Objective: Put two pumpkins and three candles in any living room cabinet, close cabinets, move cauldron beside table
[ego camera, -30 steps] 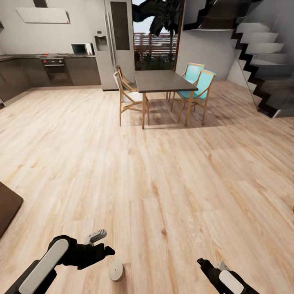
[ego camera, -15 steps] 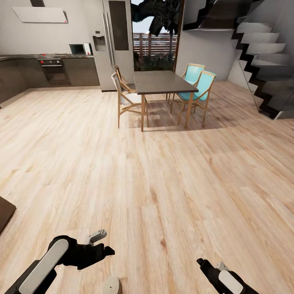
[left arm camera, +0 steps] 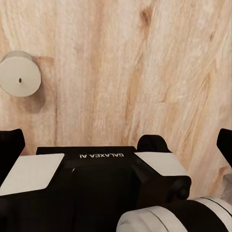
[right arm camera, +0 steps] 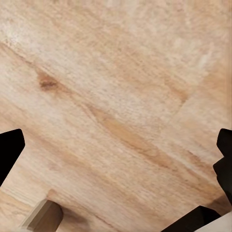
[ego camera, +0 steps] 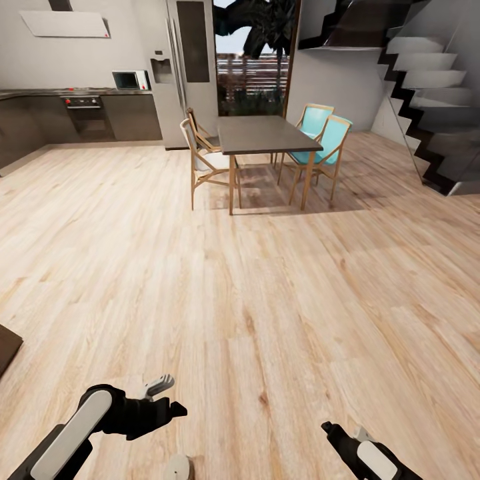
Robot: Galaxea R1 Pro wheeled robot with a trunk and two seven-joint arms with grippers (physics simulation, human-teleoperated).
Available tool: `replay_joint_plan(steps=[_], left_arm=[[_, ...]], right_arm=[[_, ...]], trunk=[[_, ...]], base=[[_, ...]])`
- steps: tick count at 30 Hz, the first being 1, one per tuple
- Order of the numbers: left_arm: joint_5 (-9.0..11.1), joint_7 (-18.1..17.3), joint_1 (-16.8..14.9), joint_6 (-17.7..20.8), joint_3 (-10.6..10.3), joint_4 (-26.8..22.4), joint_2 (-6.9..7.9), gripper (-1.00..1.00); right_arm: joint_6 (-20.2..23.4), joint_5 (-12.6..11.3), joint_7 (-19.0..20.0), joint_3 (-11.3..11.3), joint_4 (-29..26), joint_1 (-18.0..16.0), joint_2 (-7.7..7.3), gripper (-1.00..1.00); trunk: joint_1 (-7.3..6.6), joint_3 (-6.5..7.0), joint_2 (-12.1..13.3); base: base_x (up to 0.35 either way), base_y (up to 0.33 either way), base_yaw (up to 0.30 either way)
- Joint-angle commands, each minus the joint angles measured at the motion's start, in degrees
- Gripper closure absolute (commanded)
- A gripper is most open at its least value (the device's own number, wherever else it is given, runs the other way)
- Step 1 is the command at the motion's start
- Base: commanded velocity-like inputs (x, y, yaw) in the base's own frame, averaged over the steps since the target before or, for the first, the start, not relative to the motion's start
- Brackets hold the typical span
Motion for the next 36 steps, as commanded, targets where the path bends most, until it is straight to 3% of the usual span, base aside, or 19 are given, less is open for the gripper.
replay_joint_plan(steps=[1, 15, 29, 32, 35, 36], left_arm=[[0.56, 0.60, -0.04, -0.03, -0.08, -0.08, 0.04, -1.00], [0.50, 0.75, -0.04, -0.12, 0.02, -0.19, -0.04, -1.00], [0.36, 1.21, -0.04, -0.27, -0.04, -0.03, -0.39, -1.00], [-2.89, 1.24, -0.04, -0.34, 0.00, 0.49, -0.44, -1.00], [-11.58, 0.85, -0.04, -1.05, 0.38, 0.64, -1.17, -1.00], [-12.83, 0.78, -0.04, -1.28, 0.45, 0.65, -1.47, -1.00]], right_arm=[[0.14, -0.34, -0.42, 0.35, -0.16, -0.01, -0.08, -1.00], [0.05, -0.25, -0.18, 0.40, -0.25, -0.01, -0.02, -1.00], [-0.06, 0.49, 0.05, 0.80, -1.12, -0.01, 0.10, -1.00], [-0.01, 0.66, 0.75, 1.08, -1.20, -0.01, 0.07, -1.00], [0.03, 1.06, 1.62, 1.26, -1.54, -0.01, 0.03, -1.00], [0.04, 1.09, 1.78, 1.27, -1.70, -0.01, 0.02, -1.00]], trunk=[[-0.01, -0.04, -0.02], [0.43, -0.40, -0.82], [3.51, -2.92, -6.44], [4.17, -3.45, -7.64], [4.83, -3.99, -8.85], [5.05, -4.17, -9.25]], base=[[-0.004, -0.007, 0.000], [-0.001, -0.001, 0.000], [0.000, 0.000, 0.000], [0.000, 0.000, 0.000], [0.000, 0.000, 0.000], [0.000, 0.000, 0.000]])
